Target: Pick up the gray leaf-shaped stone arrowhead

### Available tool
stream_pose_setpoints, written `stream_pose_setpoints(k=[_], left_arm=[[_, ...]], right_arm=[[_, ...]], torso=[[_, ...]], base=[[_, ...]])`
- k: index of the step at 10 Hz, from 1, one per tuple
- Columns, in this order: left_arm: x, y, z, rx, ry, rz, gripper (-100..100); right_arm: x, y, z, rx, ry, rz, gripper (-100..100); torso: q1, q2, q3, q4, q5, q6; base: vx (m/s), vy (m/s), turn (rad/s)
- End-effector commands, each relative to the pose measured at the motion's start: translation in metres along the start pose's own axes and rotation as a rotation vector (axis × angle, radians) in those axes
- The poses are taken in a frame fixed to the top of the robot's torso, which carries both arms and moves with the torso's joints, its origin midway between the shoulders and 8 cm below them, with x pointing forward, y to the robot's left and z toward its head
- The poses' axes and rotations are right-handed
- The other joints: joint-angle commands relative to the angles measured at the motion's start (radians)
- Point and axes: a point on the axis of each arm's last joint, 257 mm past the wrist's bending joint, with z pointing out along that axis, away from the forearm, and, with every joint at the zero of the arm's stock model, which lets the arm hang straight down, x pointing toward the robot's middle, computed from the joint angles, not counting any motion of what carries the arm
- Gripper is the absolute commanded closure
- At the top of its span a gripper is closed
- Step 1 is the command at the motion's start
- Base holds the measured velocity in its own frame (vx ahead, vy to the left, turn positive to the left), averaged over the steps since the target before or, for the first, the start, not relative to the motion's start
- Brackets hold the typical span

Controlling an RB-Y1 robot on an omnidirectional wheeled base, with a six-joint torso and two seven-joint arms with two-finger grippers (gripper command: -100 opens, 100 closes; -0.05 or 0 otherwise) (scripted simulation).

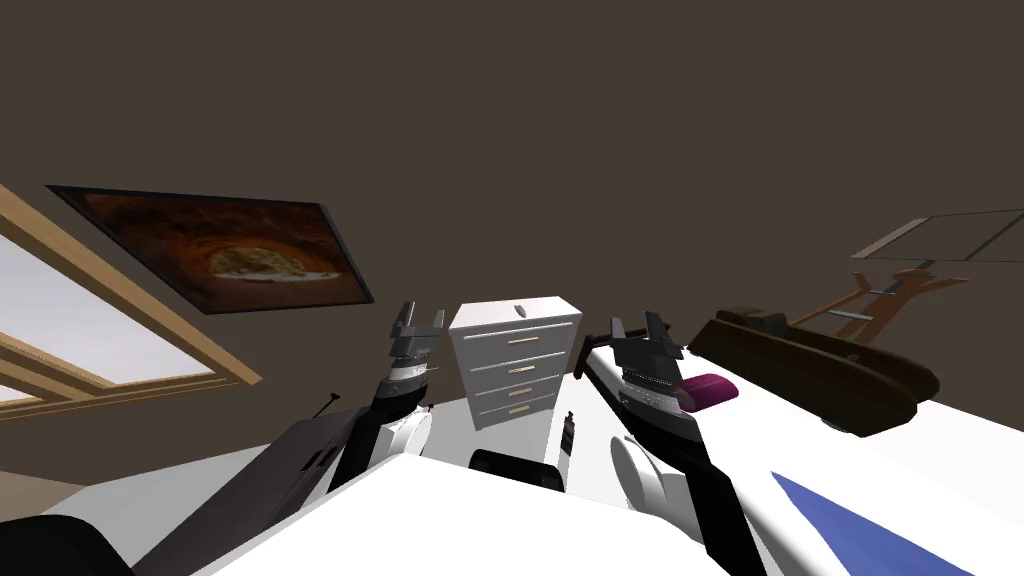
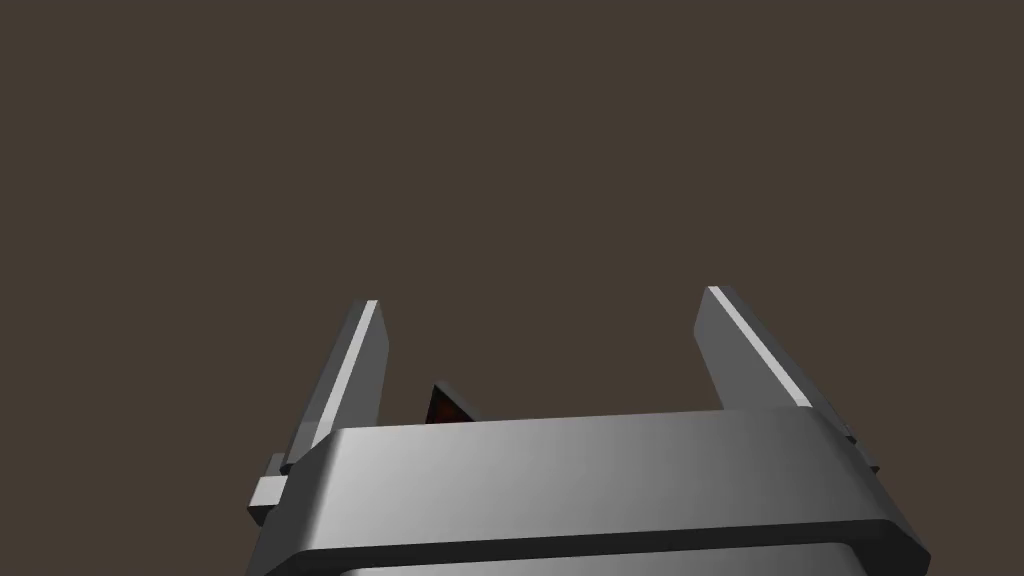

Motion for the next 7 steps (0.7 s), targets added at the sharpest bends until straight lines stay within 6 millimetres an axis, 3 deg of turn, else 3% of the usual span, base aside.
stream_pose_setpoints(k=[1,7], left_arm=[[0.0003,0.0009,-0.0013,-0.006,0.026,0.025,-100],[-0.0023,0.0071,-0.0106,-0.035,0.194,0.208,-100]], right_arm=[[0.0,0.0,0.0,0.0,0.0,0.0,0],[0.0,0.0,0.0,0.0,0.0,0.0,0]], torso=[[0.0,0.0,0.0,0.0,0.0,0.0],[0.002,0.004,0.003,0.001,0.0,0.0]], base=[[-0.016,0.002,-0.087],[-0.055,0.015,-0.15]])
